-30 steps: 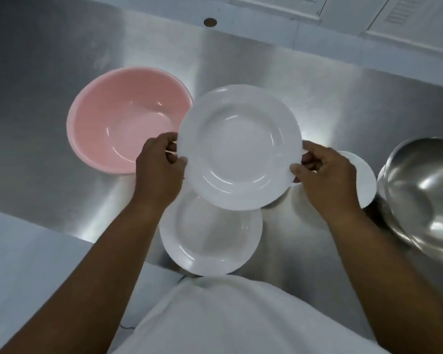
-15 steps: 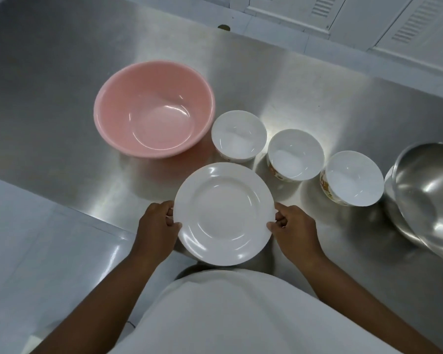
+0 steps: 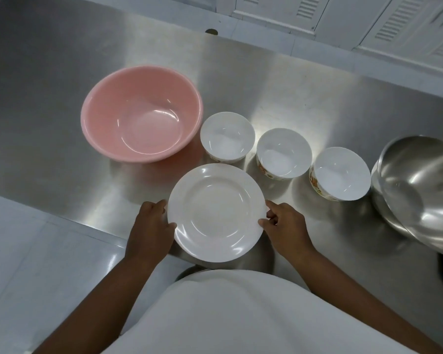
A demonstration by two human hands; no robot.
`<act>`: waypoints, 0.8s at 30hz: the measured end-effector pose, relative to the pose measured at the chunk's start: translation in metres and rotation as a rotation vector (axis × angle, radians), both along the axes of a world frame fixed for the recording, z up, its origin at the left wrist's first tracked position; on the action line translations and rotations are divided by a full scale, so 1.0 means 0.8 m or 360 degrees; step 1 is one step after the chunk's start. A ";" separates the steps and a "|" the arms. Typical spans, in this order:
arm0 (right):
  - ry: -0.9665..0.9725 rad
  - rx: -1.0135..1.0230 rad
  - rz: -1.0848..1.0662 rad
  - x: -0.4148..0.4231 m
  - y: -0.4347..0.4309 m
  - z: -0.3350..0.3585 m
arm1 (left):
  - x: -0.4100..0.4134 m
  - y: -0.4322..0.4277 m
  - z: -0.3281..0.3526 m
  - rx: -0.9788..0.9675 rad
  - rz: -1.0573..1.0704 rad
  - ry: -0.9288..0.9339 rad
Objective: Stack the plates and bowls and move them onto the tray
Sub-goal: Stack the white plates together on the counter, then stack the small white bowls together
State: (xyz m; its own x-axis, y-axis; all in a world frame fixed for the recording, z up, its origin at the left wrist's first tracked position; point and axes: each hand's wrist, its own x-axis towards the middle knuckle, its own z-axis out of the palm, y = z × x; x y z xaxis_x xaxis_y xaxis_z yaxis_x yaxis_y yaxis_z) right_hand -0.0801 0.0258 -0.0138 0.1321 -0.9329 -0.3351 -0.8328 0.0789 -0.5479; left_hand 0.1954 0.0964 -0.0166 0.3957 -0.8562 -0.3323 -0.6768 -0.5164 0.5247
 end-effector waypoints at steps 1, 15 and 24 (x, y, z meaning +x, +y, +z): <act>-0.0014 -0.0008 -0.0031 -0.002 0.000 0.001 | -0.003 -0.002 0.002 -0.0028 -0.0019 -0.0074; -0.0466 -0.0017 -0.1070 -0.122 -0.008 0.010 | -0.157 -0.159 0.053 -0.0485 -0.0794 0.0046; -0.0853 0.0016 -0.1656 -0.177 -0.042 -0.007 | -0.303 -0.291 0.054 -0.0334 -0.1273 -0.0093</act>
